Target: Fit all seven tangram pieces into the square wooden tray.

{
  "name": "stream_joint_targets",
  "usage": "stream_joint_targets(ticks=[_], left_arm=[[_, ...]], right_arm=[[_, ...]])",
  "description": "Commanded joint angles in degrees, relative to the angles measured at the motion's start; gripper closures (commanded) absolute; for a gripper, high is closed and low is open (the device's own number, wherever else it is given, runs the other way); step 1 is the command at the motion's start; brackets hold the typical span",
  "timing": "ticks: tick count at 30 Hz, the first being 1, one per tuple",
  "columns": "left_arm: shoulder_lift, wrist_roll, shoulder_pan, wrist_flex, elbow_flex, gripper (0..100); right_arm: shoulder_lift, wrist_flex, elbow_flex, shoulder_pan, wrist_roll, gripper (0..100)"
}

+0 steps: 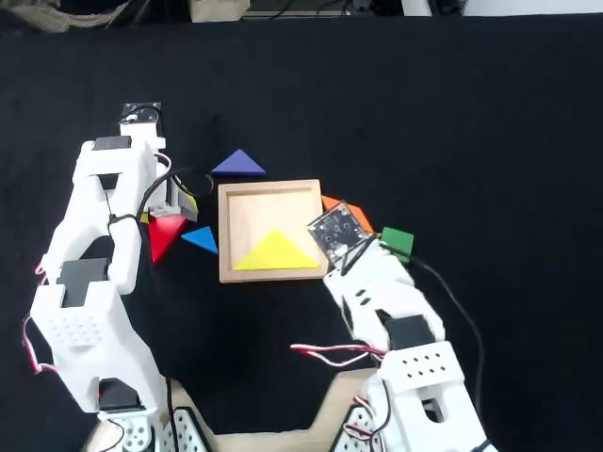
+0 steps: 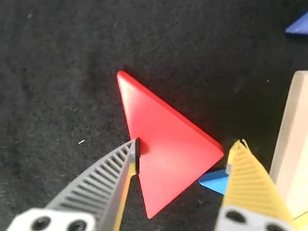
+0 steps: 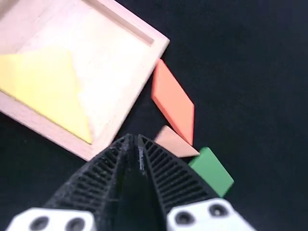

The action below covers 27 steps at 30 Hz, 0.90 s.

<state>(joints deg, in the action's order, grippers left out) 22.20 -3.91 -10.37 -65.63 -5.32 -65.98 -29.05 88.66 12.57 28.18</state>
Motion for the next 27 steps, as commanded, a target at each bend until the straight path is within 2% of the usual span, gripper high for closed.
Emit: stream_joint_targets(ticks=[1,4,9,18,27], left_arm=[[0.0,1.1,0.6,0.7,2.1,70],[0.0,2.3,1.9,0.6,2.1,70],[0.0,8.4,2.1,0.5,2.1,67],[2.9,6.9,1.9,0.2,2.4,67],[11.0,5.1,-0.5,-8.9,14.6,67]], right_arm=[[-0.9,1.0,0.2,1.3,1.1,98.6],[-0.9,1.0,0.7,1.4,2.8,98.6],[-0.9,1.0,0.7,1.4,2.8,98.6],[-0.9,1.0,0.7,1.4,2.8,98.6],[-0.9,1.0,0.7,1.4,2.8,98.6]])
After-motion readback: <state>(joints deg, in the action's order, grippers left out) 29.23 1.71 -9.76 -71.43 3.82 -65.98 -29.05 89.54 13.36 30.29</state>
